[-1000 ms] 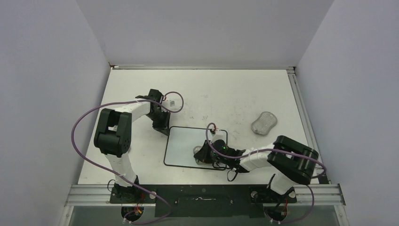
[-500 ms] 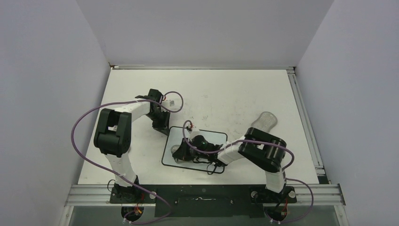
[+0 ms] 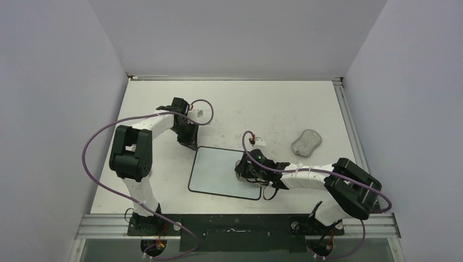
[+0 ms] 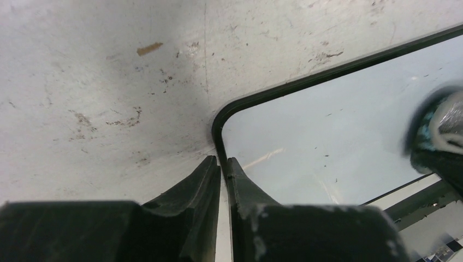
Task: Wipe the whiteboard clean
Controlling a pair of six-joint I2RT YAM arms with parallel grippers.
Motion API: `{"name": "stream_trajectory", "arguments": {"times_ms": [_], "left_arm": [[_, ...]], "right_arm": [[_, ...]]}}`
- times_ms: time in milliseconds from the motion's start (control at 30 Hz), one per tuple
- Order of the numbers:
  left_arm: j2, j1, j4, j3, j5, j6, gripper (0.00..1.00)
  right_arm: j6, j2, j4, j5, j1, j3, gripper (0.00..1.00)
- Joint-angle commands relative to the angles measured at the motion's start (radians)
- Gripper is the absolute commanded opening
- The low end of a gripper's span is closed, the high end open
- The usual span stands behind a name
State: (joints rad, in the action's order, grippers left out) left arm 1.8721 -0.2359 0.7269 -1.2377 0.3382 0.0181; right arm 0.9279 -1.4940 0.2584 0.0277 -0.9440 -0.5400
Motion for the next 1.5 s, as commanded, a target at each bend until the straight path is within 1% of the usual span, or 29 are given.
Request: {"name": "stream_trajectory", "arguments": {"times_ms": [0,167,233,267,333,367,400,433,467,533,600,633,667,700,733,800,900,967,1033,1067,1100,1133,1167,1233,1267,1333,1367,1400,1467], "left_arm": [[-0.069,0.016,0.030,-0.074,0.037,-0.013,0.11],[-0.116,0.030,0.054,-0.066,0.049,-0.044,0.13],[-0.127,0.033,0.055,-0.058,0.053,-0.044,0.17],[-0.131,0.032,0.055,-0.057,0.053,-0.044,0.22],[-0.139,0.032,0.060,-0.063,0.054,-0.038,0.37],[-0.143,0.031,0.063,-0.068,0.054,-0.036,0.58],[-0.146,0.030,0.069,-0.073,0.052,-0.035,0.74],[-0.151,0.030,0.075,-0.079,0.048,-0.035,0.81],[-0.159,0.030,0.077,-0.080,0.041,-0.037,0.87],[-0.179,0.030,0.077,-0.077,0.025,-0.043,0.92],[-0.198,0.036,0.078,-0.073,0.010,-0.053,0.96],[-0.209,0.038,0.080,-0.069,0.001,-0.057,1.00],[-0.219,0.043,0.081,-0.067,-0.004,-0.061,0.97],[-0.229,0.047,0.081,-0.064,-0.007,-0.067,0.96],[-0.240,0.053,0.082,-0.063,-0.014,-0.072,0.96],[-0.265,0.068,0.070,-0.054,-0.024,-0.077,0.96],[-0.312,0.108,0.017,-0.027,-0.027,-0.068,0.96],[-0.360,0.141,-0.062,0.015,-0.033,-0.042,0.96],[-0.429,0.173,-0.168,0.095,-0.043,-0.025,0.96],[-0.464,0.185,-0.235,0.144,-0.053,0.009,0.96],[-0.501,0.193,-0.314,0.203,-0.058,0.022,0.96],[-0.537,0.201,-0.395,0.267,-0.052,0.019,0.96],[-0.577,0.208,-0.493,0.339,-0.052,0.017,0.96],[-0.659,0.210,-0.728,0.506,-0.109,0.028,0.96],[-0.698,0.210,-0.854,0.591,-0.136,0.031,0.96],[-0.750,0.211,-1.086,0.735,-0.173,0.032,0.96],[-0.758,0.210,-1.160,0.780,-0.182,0.023,0.96],[-0.755,0.211,-1.220,0.810,-0.188,0.012,0.96],[-0.717,0.211,-1.212,0.812,-0.199,-0.001,0.96]], "right_arm": [[-0.059,0.086,-0.292,0.187,0.092,-0.064,0.05],[-0.115,0.226,-0.371,0.202,0.242,-0.020,0.05],[-0.143,0.265,-0.384,0.187,0.298,-0.021,0.05],[-0.156,0.273,-0.385,0.178,0.321,-0.028,0.05],[-0.175,0.267,-0.387,0.163,0.352,-0.055,0.05],[-0.180,0.255,-0.389,0.158,0.364,-0.072,0.05],[-0.185,0.240,-0.387,0.153,0.372,-0.089,0.05],[-0.189,0.222,-0.383,0.148,0.378,-0.107,0.07],[-0.192,0.205,-0.377,0.143,0.380,-0.124,0.11],[-0.201,0.175,-0.379,0.146,0.383,-0.167,0.18],[-0.214,0.162,-0.389,0.152,0.390,-0.204,0.35],[-0.226,0.161,-0.402,0.158,0.395,-0.224,0.44],[-0.238,0.165,-0.416,0.160,0.403,-0.243,0.56],[-0.252,0.173,-0.431,0.163,0.411,-0.261,0.79],[-0.267,0.185,-0.452,0.168,0.418,-0.277,0.96],[-0.291,0.228,-0.487,0.194,0.430,-0.294,0.90],[-0.318,0.345,-0.533,0.282,0.455,-0.276,0.90],[-0.317,0.412,-0.586,0.411,0.471,-0.259,0.90],[-0.346,0.466,-0.580,0.583,0.479,-0.204,0.90],[-0.393,0.495,-0.509,0.658,0.479,-0.150,0.90],[-0.463,0.517,-0.441,0.700,0.479,-0.093,0.90],[-0.539,0.530,-0.384,0.741,0.481,-0.018,0.90],[-0.581,0.535,-0.350,0.789,0.481,0.020,0.90],[-0.564,0.534,-0.309,0.923,0.497,0.079,0.90],[-0.564,0.538,-0.278,0.962,0.514,0.105,0.90],[-0.644,0.566,-0.092,0.921,0.543,0.186,0.90],[-0.687,0.585,0.015,0.883,0.550,0.237,0.90],[-0.734,0.604,0.144,0.856,0.555,0.291,0.90],[-0.792,0.607,0.385,0.819,0.574,0.383,0.90]]}}
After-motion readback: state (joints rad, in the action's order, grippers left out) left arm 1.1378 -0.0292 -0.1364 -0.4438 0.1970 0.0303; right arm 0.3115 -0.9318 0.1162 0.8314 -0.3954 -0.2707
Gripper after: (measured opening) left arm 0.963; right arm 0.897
